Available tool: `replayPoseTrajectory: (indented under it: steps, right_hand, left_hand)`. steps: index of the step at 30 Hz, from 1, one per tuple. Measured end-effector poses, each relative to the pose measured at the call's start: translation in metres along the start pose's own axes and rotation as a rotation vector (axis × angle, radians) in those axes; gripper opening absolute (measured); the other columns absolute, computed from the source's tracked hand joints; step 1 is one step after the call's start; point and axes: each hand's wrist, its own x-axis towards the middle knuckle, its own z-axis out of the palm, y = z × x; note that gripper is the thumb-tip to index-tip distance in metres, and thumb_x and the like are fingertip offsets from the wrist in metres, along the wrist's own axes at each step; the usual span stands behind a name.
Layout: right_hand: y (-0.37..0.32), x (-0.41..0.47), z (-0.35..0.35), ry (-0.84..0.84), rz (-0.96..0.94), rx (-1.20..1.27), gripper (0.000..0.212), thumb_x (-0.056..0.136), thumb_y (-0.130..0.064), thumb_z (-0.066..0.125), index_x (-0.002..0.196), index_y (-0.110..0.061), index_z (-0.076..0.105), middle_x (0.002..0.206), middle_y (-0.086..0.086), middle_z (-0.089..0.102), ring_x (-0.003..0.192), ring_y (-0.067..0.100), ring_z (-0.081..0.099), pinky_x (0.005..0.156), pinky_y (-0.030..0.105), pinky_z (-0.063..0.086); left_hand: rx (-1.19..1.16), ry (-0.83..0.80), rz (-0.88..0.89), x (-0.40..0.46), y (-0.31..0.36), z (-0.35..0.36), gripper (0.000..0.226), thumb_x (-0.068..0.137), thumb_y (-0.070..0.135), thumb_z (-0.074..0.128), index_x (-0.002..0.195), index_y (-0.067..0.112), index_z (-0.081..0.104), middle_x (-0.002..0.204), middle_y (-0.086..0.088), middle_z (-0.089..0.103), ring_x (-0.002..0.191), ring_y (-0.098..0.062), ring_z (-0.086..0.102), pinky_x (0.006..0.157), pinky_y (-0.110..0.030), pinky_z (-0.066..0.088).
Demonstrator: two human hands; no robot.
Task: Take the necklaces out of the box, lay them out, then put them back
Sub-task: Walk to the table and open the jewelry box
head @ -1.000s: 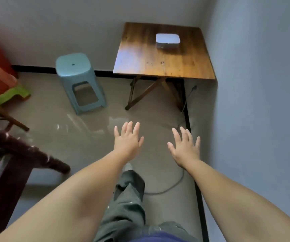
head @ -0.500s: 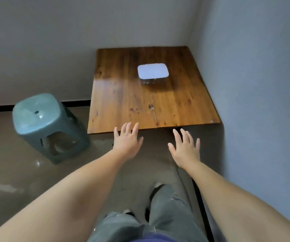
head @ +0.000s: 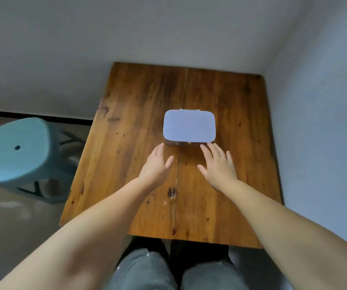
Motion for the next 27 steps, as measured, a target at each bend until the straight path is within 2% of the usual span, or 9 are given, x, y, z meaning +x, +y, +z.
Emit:
replayPoseTrajectory:
  steps: [4, 6, 8, 10, 13, 18, 22, 24, 27]
  right_hand:
    - [0.006, 0.067, 0.006, 0.001, -0.180, -0.078, 0.067, 0.092, -0.044, 0.050, 0.147, -0.022, 0.019, 0.159, 0.007, 0.016, 0.146, 0.026, 0.010, 0.115, 0.048, 0.005]
    - [0.002, 0.087, 0.011, -0.017, -0.235, -0.085, 0.067, 0.091, -0.044, 0.053, 0.147, -0.024, 0.021, 0.159, 0.006, 0.018, 0.146, 0.027, 0.012, 0.115, 0.050, 0.004]
    - [-0.002, 0.097, 0.016, 0.004, -0.258, -0.082, 0.062, 0.091, -0.039, 0.054, 0.145, -0.024, 0.028, 0.157, 0.006, 0.023, 0.145, 0.029, 0.017, 0.115, 0.052, 0.006]
    - [-0.005, 0.100, 0.017, 0.059, -0.254, -0.065, 0.055, 0.092, -0.031, 0.056, 0.142, -0.019, 0.037, 0.153, 0.010, 0.031, 0.141, 0.032, 0.025, 0.114, 0.054, 0.012]
    - [-0.008, 0.100, 0.013, 0.090, -0.279, -0.085, 0.050, 0.091, -0.024, 0.058, 0.137, -0.010, 0.045, 0.147, 0.017, 0.040, 0.136, 0.038, 0.034, 0.111, 0.054, 0.022]
    - [-0.003, 0.102, -0.020, 0.186, -0.446, -0.064, 0.042, 0.085, -0.022, 0.067, 0.121, -0.002, 0.060, 0.124, 0.022, 0.062, 0.115, 0.042, 0.058, 0.091, 0.051, 0.049]
    - [0.012, 0.131, -0.071, 0.314, -0.580, 0.122, 0.035, 0.088, -0.027, 0.061, 0.113, -0.003, 0.065, 0.100, 0.016, 0.073, 0.088, 0.035, 0.070, 0.070, 0.045, 0.057]
    - [0.019, 0.158, -0.095, 0.397, -0.460, 0.245, 0.034, 0.091, -0.031, 0.055, 0.115, -0.008, 0.063, 0.096, 0.013, 0.074, 0.084, 0.033, 0.070, 0.069, 0.041, 0.056]
    - [0.037, 0.209, -0.107, 0.389, -0.180, 0.333, 0.030, 0.093, -0.025, 0.049, 0.117, -0.012, 0.060, 0.111, 0.015, 0.066, 0.101, 0.036, 0.060, 0.078, 0.039, 0.047]
  left_hand:
    - [-0.515, 0.044, -0.245, 0.058, 0.015, 0.001, 0.053, 0.098, 0.046, 0.026, 0.144, 0.019, 0.027, 0.154, -0.003, 0.028, 0.138, -0.022, 0.029, 0.112, -0.041, 0.023]
    - [-0.738, 0.041, -0.319, 0.077, 0.017, 0.004, 0.046, 0.098, 0.045, 0.026, 0.131, 0.021, 0.046, 0.138, -0.002, 0.050, 0.124, -0.017, 0.045, 0.109, -0.042, 0.034]
    - [-0.893, 0.040, -0.341, 0.087, 0.016, 0.008, 0.040, 0.097, 0.045, 0.029, 0.117, 0.024, 0.057, 0.120, 0.003, 0.060, 0.112, -0.012, 0.052, 0.105, -0.041, 0.039]
    - [-0.919, 0.043, -0.337, 0.092, 0.013, 0.009, 0.036, 0.096, 0.049, 0.031, 0.108, 0.030, 0.059, 0.115, 0.009, 0.061, 0.110, -0.008, 0.053, 0.105, -0.039, 0.039]
    - [-0.912, 0.034, -0.338, 0.095, 0.010, 0.007, 0.036, 0.095, 0.056, 0.026, 0.101, 0.039, 0.057, 0.122, 0.012, 0.055, 0.117, -0.010, 0.048, 0.108, -0.039, 0.034]
    - [-0.889, 0.026, -0.291, 0.099, 0.005, 0.003, 0.049, 0.095, 0.057, 0.017, 0.128, 0.036, 0.047, 0.141, 0.006, 0.046, 0.130, -0.013, 0.039, 0.111, -0.039, 0.029]
    - [-0.748, 0.068, -0.223, 0.104, 0.002, 0.001, 0.036, 0.099, 0.036, 0.035, 0.133, 0.028, 0.044, 0.139, 0.005, 0.049, 0.120, -0.005, 0.043, 0.101, -0.030, 0.036]
    - [-0.673, 0.090, -0.187, 0.105, -0.003, 0.003, 0.041, 0.098, 0.022, 0.043, 0.138, 0.025, 0.039, 0.139, 0.005, 0.049, 0.122, -0.008, 0.044, 0.099, -0.028, 0.037]
    - [-0.643, 0.099, -0.164, 0.106, -0.008, 0.006, 0.044, 0.097, 0.015, 0.044, 0.139, 0.027, 0.038, 0.137, 0.007, 0.050, 0.126, -0.009, 0.045, 0.098, -0.025, 0.038]
